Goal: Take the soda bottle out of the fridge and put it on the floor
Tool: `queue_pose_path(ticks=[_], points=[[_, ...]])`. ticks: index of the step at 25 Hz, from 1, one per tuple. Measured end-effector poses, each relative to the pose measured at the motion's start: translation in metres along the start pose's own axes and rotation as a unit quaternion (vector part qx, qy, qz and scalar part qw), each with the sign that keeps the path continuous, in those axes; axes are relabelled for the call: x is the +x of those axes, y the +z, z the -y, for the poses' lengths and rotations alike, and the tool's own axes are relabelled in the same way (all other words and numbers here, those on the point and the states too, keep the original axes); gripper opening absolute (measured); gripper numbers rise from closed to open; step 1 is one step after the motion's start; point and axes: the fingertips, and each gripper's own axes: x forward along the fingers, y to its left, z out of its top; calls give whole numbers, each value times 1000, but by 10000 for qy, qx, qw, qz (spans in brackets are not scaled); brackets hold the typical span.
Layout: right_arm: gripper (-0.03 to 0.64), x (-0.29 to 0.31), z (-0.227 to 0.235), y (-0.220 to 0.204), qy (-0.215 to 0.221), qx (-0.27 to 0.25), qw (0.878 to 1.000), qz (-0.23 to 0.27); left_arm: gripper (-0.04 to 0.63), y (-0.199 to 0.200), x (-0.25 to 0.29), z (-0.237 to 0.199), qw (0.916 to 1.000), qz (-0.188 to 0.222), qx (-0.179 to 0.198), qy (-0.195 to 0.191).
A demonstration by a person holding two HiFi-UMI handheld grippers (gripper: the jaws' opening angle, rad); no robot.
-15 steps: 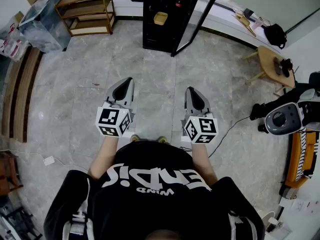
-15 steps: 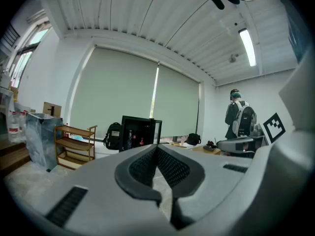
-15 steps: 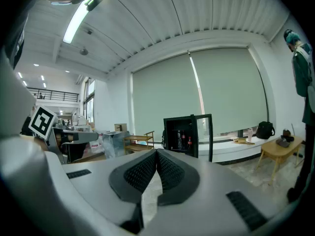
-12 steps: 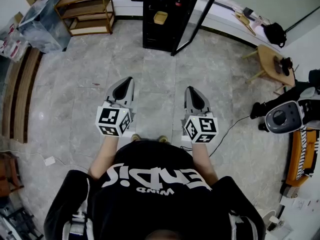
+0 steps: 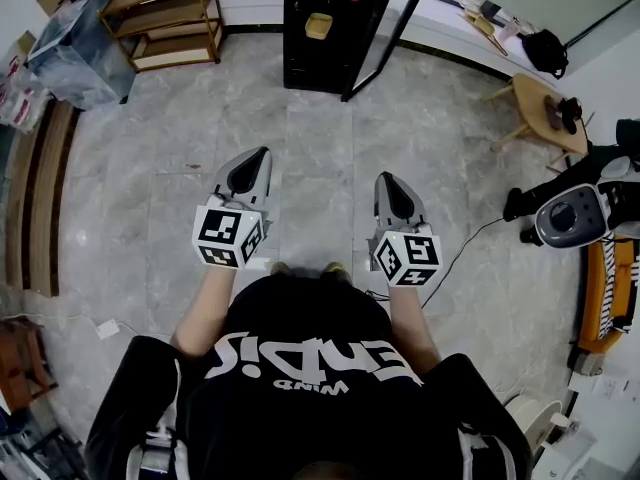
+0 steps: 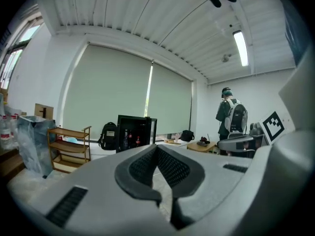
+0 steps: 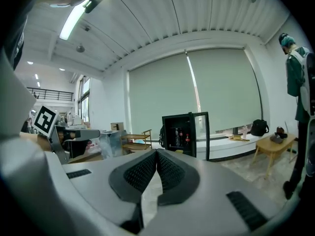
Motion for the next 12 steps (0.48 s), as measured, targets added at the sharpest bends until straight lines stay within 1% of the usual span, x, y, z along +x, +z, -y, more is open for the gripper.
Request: queue_pose_path(ticks=[4, 8, 12], points=[[21, -4, -10, -13, -121, 58, 9999, 28, 6, -5, 1, -8, 9996, 13, 56, -260], [21, 5, -16, -15, -204, 78, 9998, 0, 6, -1, 5, -18, 9993, 67, 40, -377], [21, 20, -11, -10, -253, 85, 9996, 65, 6, 1, 18, -24, 9989, 98, 81, -456]])
